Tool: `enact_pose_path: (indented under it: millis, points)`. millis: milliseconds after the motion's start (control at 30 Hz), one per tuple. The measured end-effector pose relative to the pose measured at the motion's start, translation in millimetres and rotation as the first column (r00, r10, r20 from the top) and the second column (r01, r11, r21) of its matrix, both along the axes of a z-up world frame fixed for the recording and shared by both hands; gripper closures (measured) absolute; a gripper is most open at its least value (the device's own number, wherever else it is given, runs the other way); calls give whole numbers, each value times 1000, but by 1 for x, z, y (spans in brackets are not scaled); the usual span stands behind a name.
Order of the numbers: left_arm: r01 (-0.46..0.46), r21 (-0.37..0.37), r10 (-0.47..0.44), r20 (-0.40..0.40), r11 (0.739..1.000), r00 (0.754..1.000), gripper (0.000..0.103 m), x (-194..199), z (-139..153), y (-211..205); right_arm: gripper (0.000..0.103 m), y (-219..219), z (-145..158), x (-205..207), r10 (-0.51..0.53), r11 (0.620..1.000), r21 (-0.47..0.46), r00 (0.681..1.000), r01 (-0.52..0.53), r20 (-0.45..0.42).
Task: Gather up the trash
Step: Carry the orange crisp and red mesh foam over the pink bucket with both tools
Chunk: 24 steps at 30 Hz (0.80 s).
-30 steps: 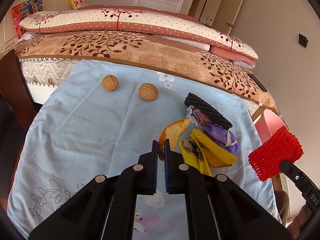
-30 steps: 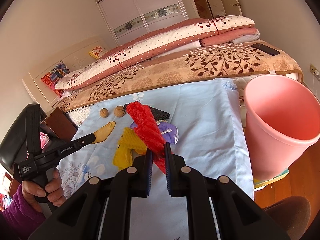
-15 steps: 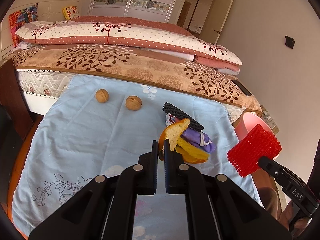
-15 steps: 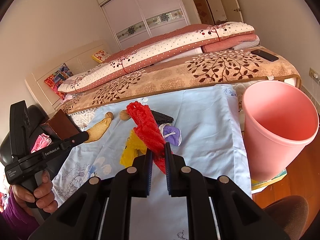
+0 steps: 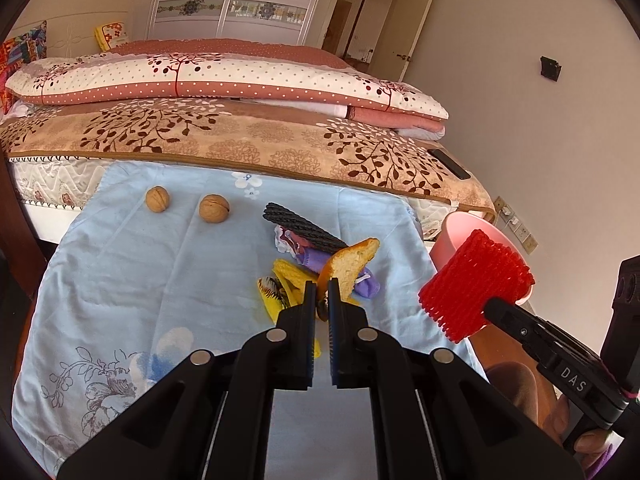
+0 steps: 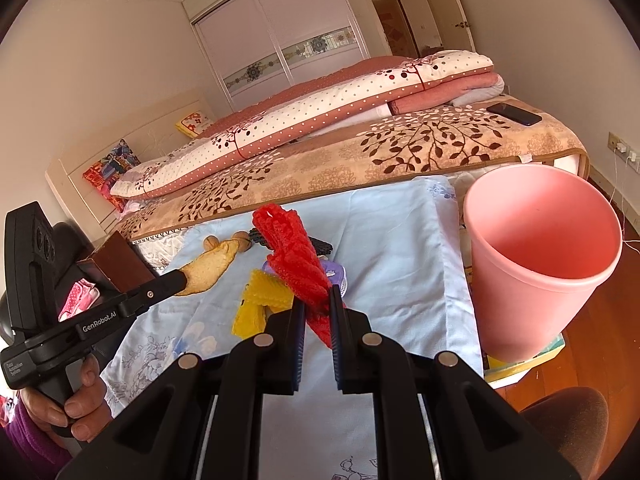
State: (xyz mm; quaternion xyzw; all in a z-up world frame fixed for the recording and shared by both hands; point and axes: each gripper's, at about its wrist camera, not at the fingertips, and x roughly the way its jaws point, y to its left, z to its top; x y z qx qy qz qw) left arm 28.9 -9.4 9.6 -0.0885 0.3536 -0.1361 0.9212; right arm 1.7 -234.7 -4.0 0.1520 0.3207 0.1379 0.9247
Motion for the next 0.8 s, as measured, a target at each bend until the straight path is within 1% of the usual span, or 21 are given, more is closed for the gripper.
enact_pose_path:
  millis: [200,433,667,800]
  points:
    - [56,3,-56,12,998,998,98,3,3,-24,92,-14,2,-2,-40,999,8,999,40,9]
    - [126,-4,-125,37,992,991,98,10,10,-58,92,-46,3,1,-122,992,23,992,122,20]
    - [204,5,-204,66,979,977,98,19,16,-100,92,-89,1,3,-225,974,41,974,223,28]
    - [237,19,-238,61,971,969,98,29,14,-124,92,-111,0,4,-282,959,42,959,281,37]
